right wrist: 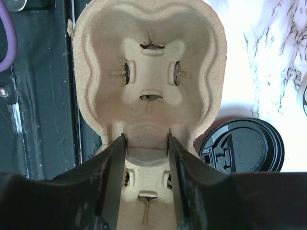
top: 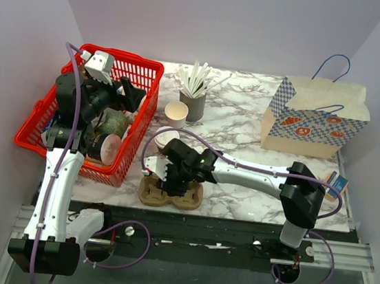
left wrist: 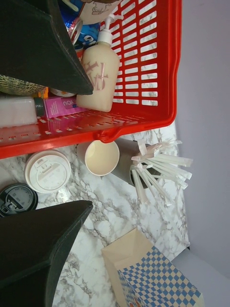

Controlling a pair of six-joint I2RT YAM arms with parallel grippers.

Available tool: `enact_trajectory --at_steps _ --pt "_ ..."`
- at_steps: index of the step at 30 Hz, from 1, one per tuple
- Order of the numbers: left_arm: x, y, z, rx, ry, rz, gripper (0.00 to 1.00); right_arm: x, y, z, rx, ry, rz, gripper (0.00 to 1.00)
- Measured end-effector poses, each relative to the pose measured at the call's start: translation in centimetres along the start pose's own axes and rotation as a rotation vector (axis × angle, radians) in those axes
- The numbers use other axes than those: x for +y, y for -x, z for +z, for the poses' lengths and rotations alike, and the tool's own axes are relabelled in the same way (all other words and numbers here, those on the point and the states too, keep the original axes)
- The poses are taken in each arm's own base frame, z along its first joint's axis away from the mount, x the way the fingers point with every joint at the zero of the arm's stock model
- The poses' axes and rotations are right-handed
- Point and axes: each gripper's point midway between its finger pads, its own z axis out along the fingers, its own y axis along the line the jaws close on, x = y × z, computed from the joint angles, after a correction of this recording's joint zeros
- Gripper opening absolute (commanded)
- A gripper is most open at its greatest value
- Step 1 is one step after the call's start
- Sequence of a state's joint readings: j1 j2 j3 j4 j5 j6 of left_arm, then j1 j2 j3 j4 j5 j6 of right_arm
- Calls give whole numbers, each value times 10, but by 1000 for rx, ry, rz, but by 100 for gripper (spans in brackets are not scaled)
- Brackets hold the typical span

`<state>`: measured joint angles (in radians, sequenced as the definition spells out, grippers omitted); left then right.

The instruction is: Pack the takeout coffee

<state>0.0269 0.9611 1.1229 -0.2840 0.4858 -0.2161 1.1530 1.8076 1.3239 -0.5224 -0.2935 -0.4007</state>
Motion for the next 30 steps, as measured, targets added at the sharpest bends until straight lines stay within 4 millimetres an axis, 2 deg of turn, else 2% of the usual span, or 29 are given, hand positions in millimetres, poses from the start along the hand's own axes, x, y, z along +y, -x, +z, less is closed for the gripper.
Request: enact_trajectory --at_steps 6,12,17,21,24,29,30 --pt "0 2 0 -6 -1 1 99 0 0 -1 7 4 -17 36" --pt "2 7 7 -4 -2 -4 98 -5 4 -15 35 -3 -46 34" --pt "1 28 14 -29 -12 -1 99 -15 29 -41 -25 -21 -74 34" --pt "-1 42 19 -44 -28 5 99 -22 33 -53 -69 7 -69 34" --pt "-1 47 23 -46 -34 7 99 -23 28 -52 -67 60 -44 35" --pt "0 49 32 -28 -49 -2 99 -25 36 -43 -74 101 66 19" --pt "0 49 34 -24 -53 -4 98 -23 37 -44 -76 107 89 12"
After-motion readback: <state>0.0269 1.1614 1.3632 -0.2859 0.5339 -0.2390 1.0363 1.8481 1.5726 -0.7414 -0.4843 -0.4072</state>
